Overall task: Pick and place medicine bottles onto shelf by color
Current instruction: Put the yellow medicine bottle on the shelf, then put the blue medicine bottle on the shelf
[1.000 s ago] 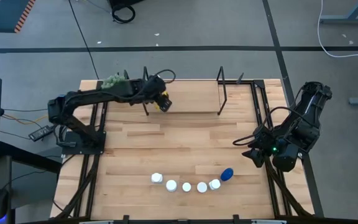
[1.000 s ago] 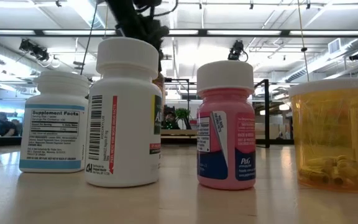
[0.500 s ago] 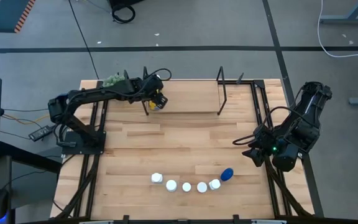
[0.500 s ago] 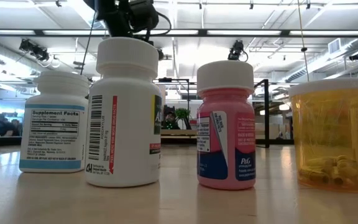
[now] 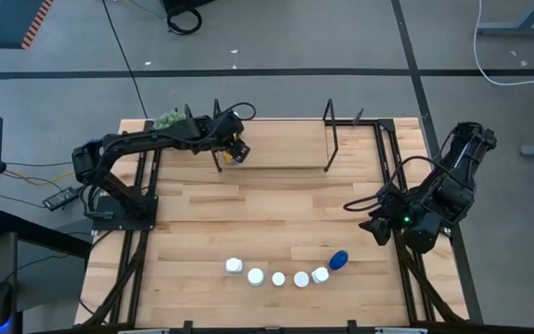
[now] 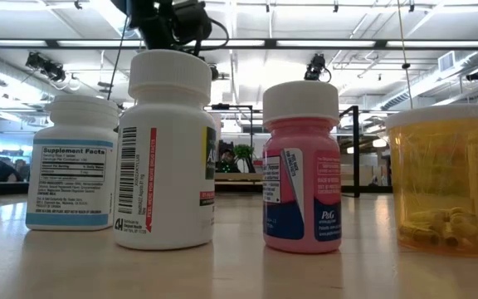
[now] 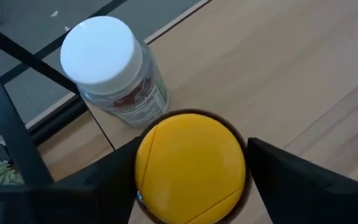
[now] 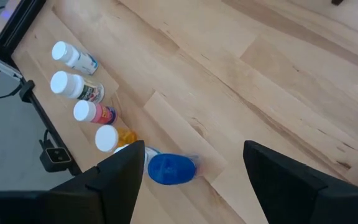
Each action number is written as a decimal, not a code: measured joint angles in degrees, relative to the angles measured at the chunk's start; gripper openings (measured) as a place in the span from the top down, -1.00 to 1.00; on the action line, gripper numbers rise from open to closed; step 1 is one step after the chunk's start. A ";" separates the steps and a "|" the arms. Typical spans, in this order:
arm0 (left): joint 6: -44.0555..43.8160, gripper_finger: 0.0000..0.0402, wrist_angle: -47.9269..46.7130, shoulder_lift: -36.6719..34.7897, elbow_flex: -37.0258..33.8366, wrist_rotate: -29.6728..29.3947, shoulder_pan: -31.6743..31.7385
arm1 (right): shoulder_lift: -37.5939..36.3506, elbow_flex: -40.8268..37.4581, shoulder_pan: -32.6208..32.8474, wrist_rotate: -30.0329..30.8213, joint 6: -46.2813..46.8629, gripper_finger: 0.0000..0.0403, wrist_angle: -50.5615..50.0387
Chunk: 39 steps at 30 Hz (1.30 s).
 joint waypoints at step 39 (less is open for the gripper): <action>-5.81 -0.78 -19.08 -0.39 21.63 10.88 -31.53 | 3.88 0.00 -0.95 -1.80 -27.63 -0.39 9.56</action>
